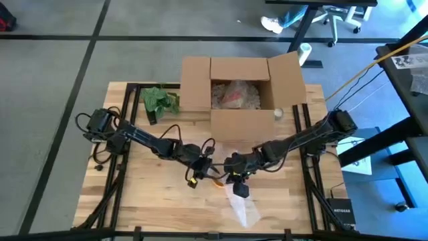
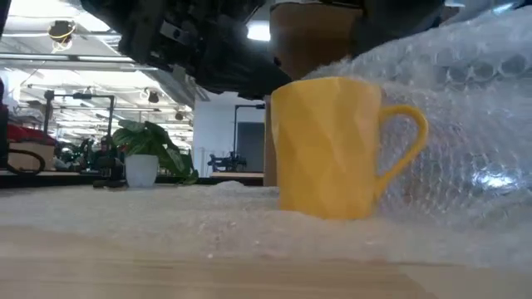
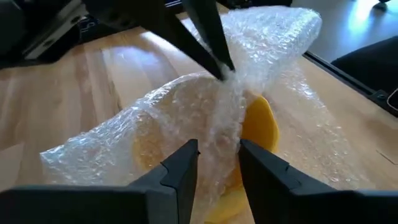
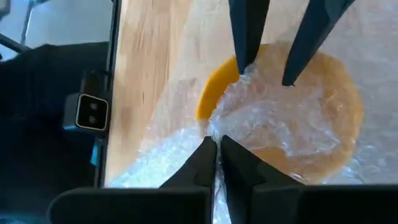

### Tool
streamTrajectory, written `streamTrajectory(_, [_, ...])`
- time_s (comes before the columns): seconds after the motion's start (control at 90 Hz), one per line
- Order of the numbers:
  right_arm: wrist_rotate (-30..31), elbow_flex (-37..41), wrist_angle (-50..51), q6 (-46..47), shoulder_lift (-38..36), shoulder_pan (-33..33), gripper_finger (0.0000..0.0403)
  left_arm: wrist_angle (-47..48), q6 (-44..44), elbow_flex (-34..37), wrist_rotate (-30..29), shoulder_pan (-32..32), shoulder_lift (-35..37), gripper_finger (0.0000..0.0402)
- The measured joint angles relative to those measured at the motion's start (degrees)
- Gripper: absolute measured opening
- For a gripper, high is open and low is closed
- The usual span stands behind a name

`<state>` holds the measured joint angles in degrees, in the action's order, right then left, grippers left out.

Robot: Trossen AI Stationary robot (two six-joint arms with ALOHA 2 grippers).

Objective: Wrap mug
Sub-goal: Wrap the yellow mug with the bubble wrap

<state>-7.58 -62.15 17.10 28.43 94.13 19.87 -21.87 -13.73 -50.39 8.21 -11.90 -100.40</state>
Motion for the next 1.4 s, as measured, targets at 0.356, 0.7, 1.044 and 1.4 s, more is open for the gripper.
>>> streamTrajectory(0.356, [-2.24, 0.00, -0.95, -1.95, 2.00, -3.02, 0.0017, -0.99, -1.16, 0.00, 0.63, -0.76, 0.02, 0.0100])
streamTrajectory(0.7, [-5.68, 0.00, -3.50, -4.32, 7.17, -3.88, 0.0005, -3.02, -6.55, 0.02, 0.46, -3.95, 2.24, 0.0100])
streamTrajectory(1.044, [-5.61, -0.02, -3.63, -4.34, 7.19, -3.88, 0.0005, 7.04, -2.96, -0.02, -2.89, -7.67, 3.58, 0.0100])
streamTrajectory(1.4, [-8.22, -2.47, -3.09, -4.31, 7.19, -3.77, 0.0005, 0.19, -3.22, 0.00, -5.72, -4.55, -5.65, 0.0100])
